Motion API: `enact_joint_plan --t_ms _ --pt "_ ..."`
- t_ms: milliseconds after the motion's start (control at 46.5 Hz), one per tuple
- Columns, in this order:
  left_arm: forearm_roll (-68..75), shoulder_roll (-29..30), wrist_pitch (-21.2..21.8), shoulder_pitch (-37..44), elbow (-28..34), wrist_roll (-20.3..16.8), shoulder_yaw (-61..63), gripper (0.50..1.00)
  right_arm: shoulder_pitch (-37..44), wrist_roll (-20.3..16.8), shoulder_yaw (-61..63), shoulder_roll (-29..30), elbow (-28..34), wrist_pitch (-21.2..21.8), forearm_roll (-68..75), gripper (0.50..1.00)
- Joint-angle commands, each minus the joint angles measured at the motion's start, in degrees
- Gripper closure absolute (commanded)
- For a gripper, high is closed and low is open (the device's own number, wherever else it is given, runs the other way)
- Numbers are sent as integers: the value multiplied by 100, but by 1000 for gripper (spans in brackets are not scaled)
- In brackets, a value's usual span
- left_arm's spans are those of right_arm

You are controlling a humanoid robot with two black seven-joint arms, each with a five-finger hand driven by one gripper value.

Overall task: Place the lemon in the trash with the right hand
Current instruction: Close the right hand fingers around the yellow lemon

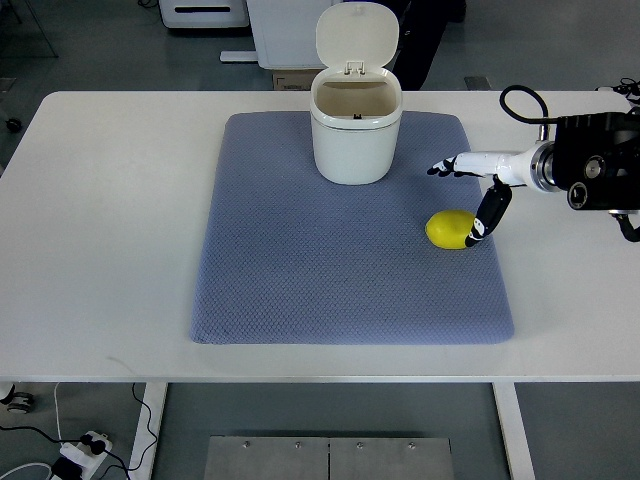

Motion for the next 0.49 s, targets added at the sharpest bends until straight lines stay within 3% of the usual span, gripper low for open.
enact_joint_plan --t_ms 0,193,473 --pt "0 0 0 0 2 0 0 500 -69 6 0 -2 -9 -60 -10 519" --pt "0 0 0 0 2 0 0 500 -219 23 8 24 -35 -148 -10 586" --pt "0 0 0 0 2 0 0 500 -289 85 8 112 -44 -228 -10 640"
